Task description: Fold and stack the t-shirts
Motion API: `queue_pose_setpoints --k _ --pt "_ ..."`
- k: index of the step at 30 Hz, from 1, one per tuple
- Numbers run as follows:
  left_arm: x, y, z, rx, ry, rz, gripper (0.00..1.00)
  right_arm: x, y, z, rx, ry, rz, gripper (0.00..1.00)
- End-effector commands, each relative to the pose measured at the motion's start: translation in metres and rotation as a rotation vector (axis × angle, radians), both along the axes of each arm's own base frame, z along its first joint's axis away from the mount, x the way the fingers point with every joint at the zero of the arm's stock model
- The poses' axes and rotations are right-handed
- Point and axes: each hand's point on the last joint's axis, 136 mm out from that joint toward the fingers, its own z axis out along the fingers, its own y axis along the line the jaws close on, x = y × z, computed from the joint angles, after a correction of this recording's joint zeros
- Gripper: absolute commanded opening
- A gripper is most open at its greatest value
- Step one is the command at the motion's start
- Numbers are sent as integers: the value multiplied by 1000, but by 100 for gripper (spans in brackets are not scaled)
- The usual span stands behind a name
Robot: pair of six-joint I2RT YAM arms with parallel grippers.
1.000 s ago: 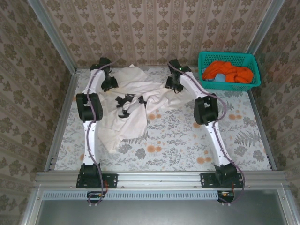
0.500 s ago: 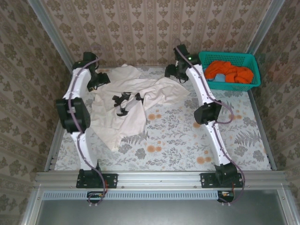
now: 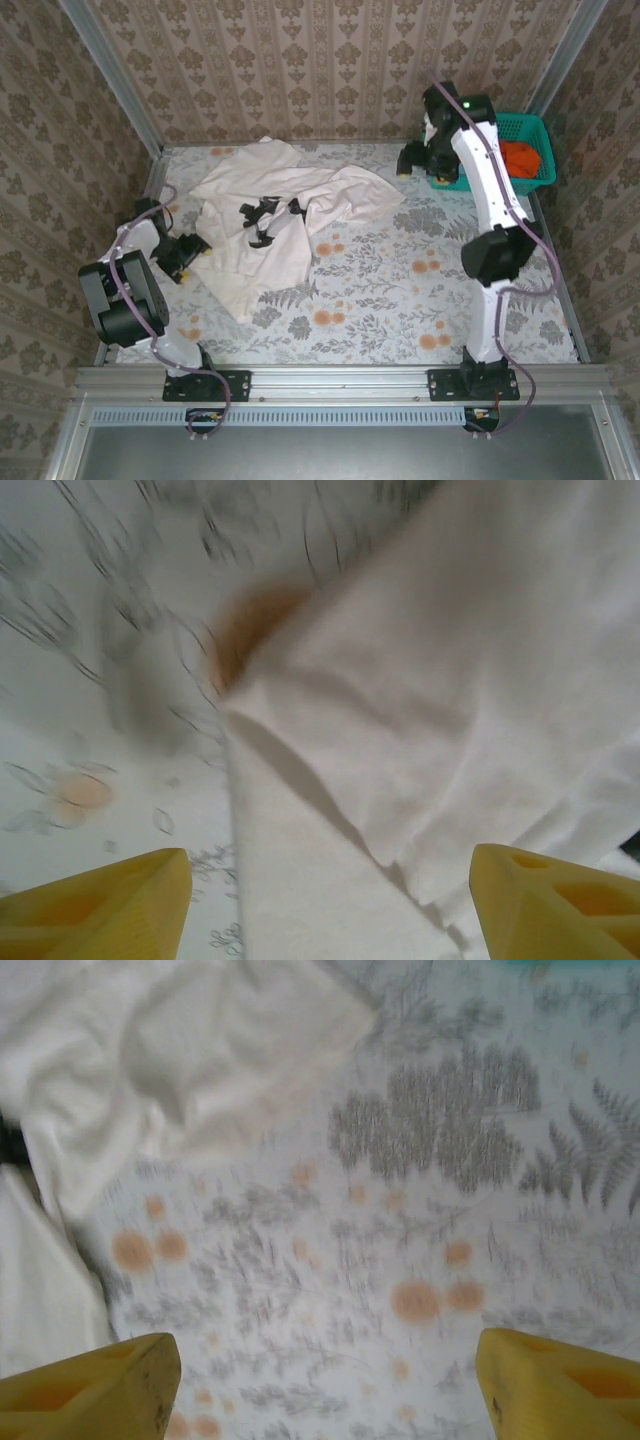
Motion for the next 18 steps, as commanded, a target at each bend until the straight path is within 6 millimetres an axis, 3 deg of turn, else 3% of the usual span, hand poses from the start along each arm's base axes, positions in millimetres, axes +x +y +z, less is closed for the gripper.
queue_pose_setpoints --k 1,3,6,12,18 --pt "8 -23 6 -113 -82 -1 74 -41 25 -22 41 -28 35 80" --pt "-1 -24 -4 -113 -44 9 72 -61 57 -56 230 -22 -18 77" --pt "-13 -21 -13 -81 -20 28 69 -69 105 -94 415 -26 -61 72" --pt "-20 -24 -28 -94 8 35 51 -62 188 -145 464 20 -62 65" --pt "-20 -25 -28 -92 11 38 13 -59 256 -179 540 102 12 65"
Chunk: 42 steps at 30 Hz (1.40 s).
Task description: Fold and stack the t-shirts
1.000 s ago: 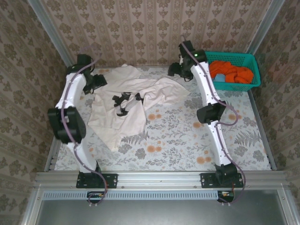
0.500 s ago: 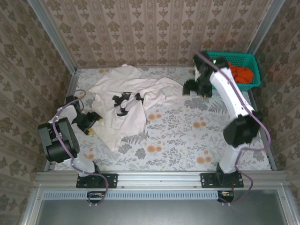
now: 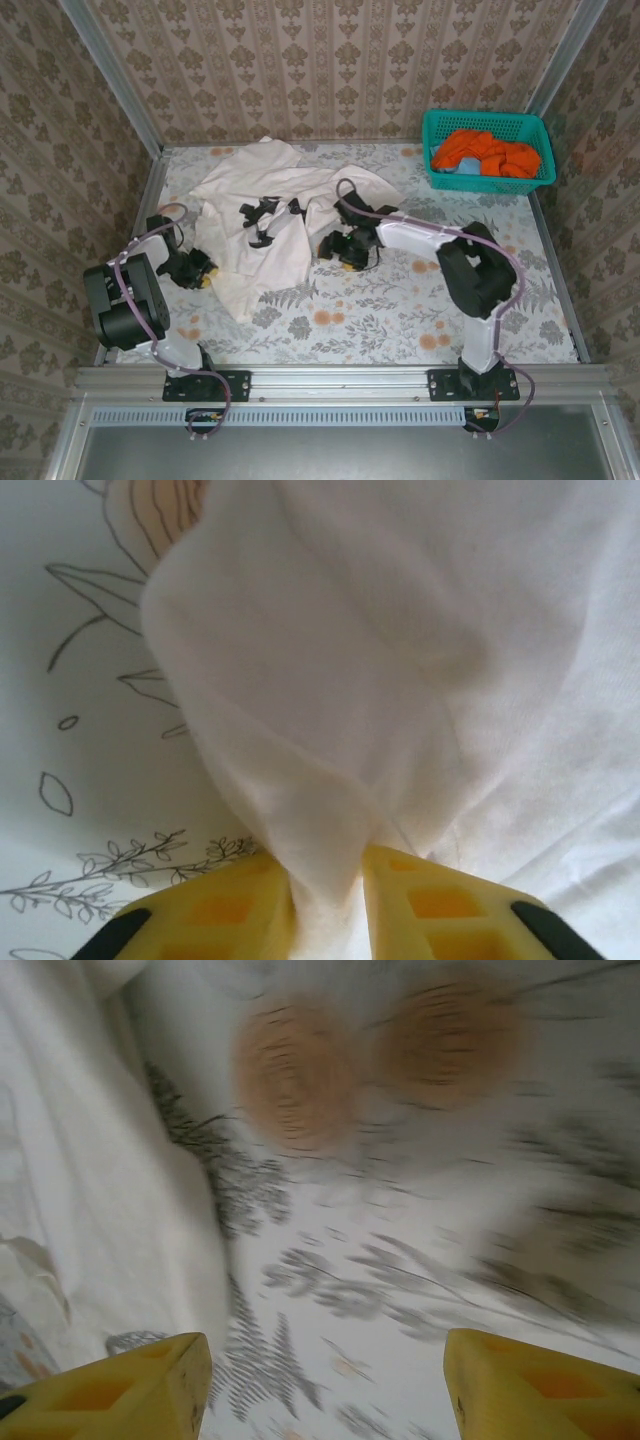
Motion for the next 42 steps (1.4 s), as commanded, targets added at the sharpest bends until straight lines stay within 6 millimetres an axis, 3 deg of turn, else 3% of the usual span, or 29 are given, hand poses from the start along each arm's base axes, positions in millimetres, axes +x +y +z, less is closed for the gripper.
queue_pose_setpoints --k 1,2,4,7,10,12,15,18,20,22,25,27,30,34,38,42 --pt "-2 -1 3 7 -1 -5 6 17 43 8 116 -15 3 65" --pt "-2 1 7 20 -5 -5 0 17 49 5 114 -12 18 65" --pt "-1 4 17 40 -34 0 0 15 62 -3 124 8 37 63" --pt "2 6 34 60 -78 19 0 15 76 -14 113 34 63 43" --pt "5 11 51 91 -125 40 0 20 71 -16 43 24 44 20" --pt "8 13 60 105 -158 52 0 24 63 -4 -10 -18 38 12" --pt "7 14 67 114 -176 67 0 30 44 36 -183 -135 59 0" --pt "3 13 67 111 -180 82 0 40 49 81 -326 -278 140 3" --pt "-1 14 66 121 -175 92 0 44 65 96 -413 -336 226 7" --pt "-6 17 63 136 -157 100 0 48 84 96 -448 -351 310 14" --pt "-13 20 58 155 -124 113 0 49 112 70 -401 -356 393 20" --pt "-16 22 54 157 -110 127 0 43 123 35 -382 -270 426 24" --pt "-18 22 50 148 -94 125 0 37 135 30 -337 -267 469 41" --pt "-18 22 49 147 -93 123 0 53 128 67 -320 -352 433 57" --pt "-15 21 49 140 -96 122 0 66 107 104 -240 -348 335 58" --pt "-14 22 52 147 -102 113 0 66 89 127 -231 -345 324 60"
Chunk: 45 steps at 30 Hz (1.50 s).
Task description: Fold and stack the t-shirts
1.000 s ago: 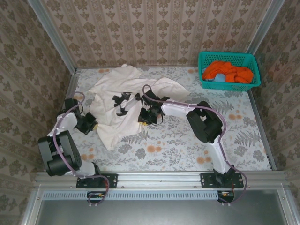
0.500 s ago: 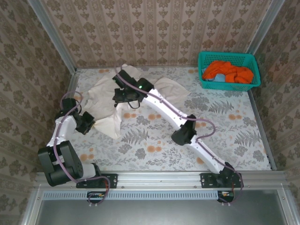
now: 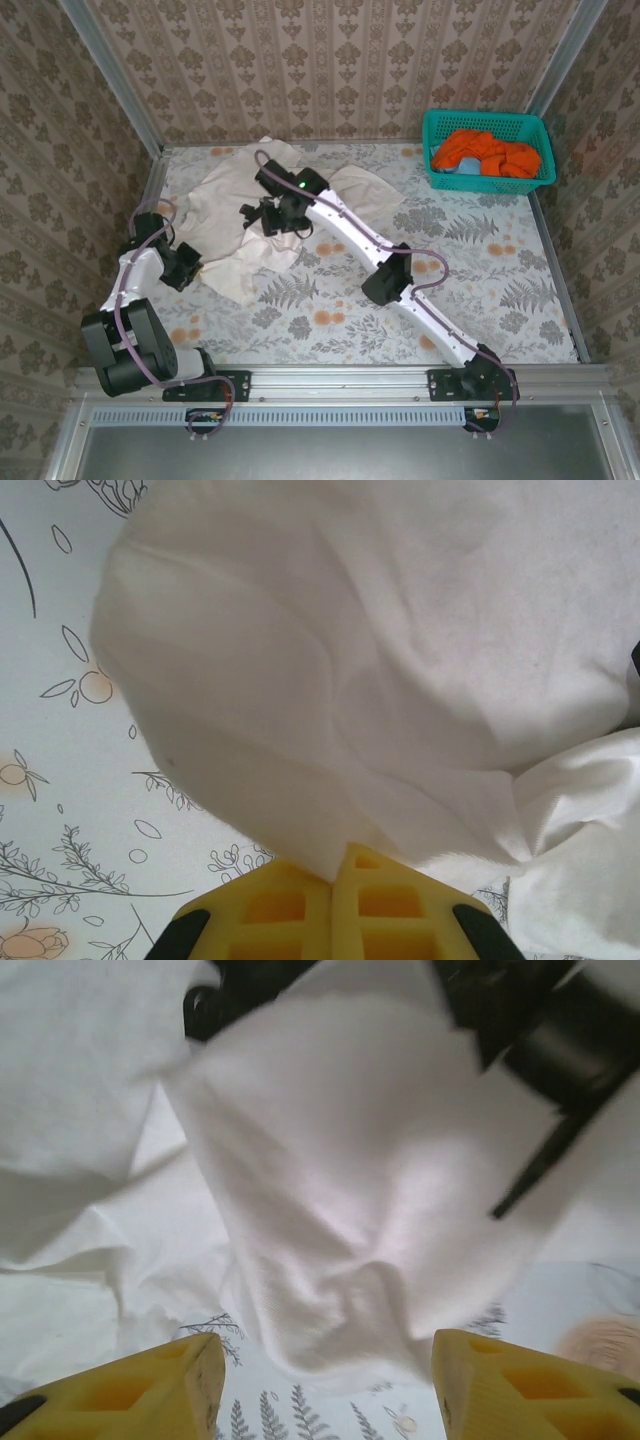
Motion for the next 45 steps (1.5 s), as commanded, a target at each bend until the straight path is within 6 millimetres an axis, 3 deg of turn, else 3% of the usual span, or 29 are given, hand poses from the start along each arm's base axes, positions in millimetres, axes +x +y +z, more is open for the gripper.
queue_pose_setpoints --k 1,5,8,13,16,18,22,25,31,36,39,40,41,43,45 --pt "-4 2 -1 3 25 16 0 -7 -26 51 30 -17 -31 59" --pt "-5 1 -2 -4 23 17 0 -12 -44 17 -45 91 -49 50" --pt "-5 0 -1 -3 21 6 0 -23 -42 -7 -53 188 -24 48" --pt "-6 0 2 4 15 -8 1 -30 -39 -21 -51 243 -7 47" --pt "-4 -2 4 3 7 -22 1 -35 -50 -27 -72 297 2 49" --pt "-2 -3 6 5 2 -37 1 -34 -65 -22 -99 301 9 52" --pt "2 -7 10 9 -8 -71 2 -38 -86 8 -83 305 52 63" --pt "8 -14 13 0 -17 -108 2 -41 -90 37 -7 302 78 68" --pt "19 -26 22 11 -47 -189 3 -31 -130 80 38 284 13 71" --pt "27 -38 26 0 -77 -248 4 -30 -182 110 -53 214 -78 76" --pt "31 -45 27 -16 -90 -275 5 -38 -219 120 -204 159 -124 81" --pt "32 -47 27 -19 -90 -281 5 -42 -221 119 -211 144 -115 81" --pt "32 -48 27 -21 -96 -287 5 -44 -210 121 -127 106 -90 82" --pt "32 -52 25 -26 -93 -295 5 -52 -183 109 140 65 -94 85" --pt "30 -52 22 -32 -83 -291 5 -54 -160 90 401 24 -155 81"
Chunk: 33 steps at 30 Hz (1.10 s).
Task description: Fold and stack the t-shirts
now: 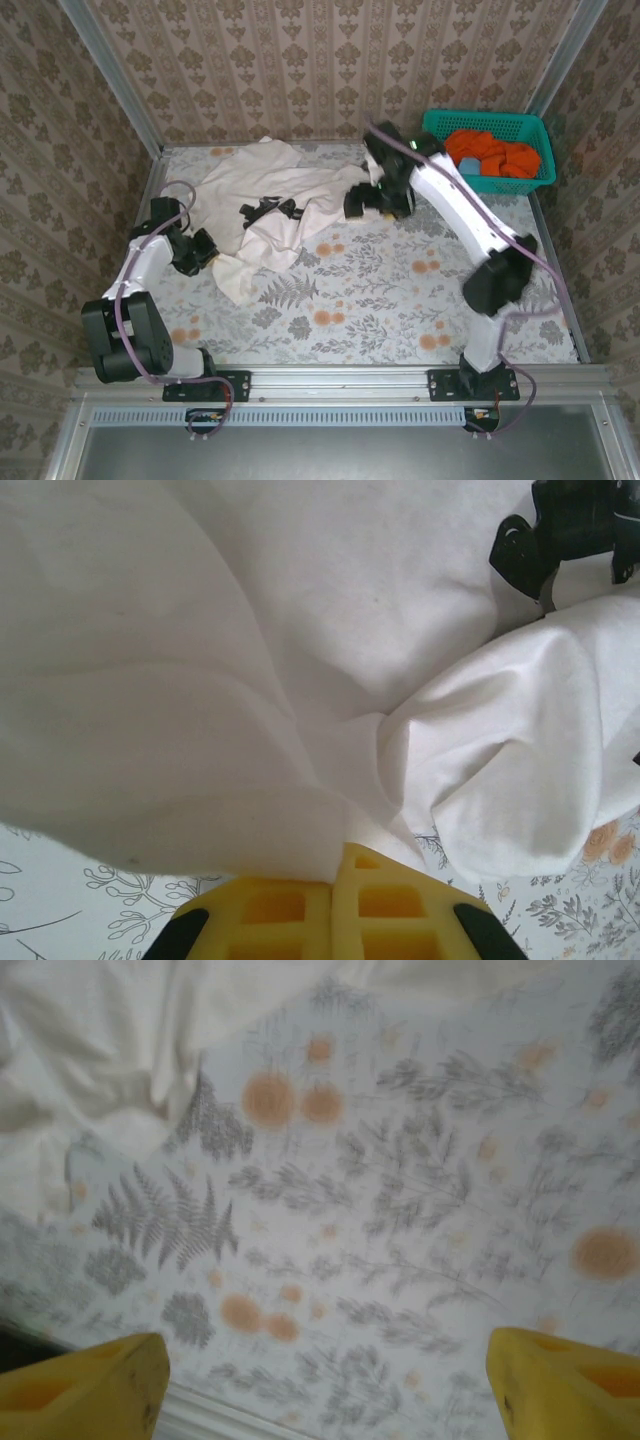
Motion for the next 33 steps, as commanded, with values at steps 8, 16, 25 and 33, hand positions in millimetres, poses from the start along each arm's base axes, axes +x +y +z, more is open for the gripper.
queue_pose_setpoints --k 8,16,25,33 --pt "-5 -5 -10 -15 46 1 1 21 126 -102 475 -78 -141 65" --pt "-10 -4 -12 2 44 -5 1 45 147 -152 402 -73 -254 59" --pt "-16 2 -12 40 38 -11 2 48 174 -182 363 -15 -243 49" --pt "-14 4 -9 51 34 -5 1 49 171 -183 289 -45 -256 17"
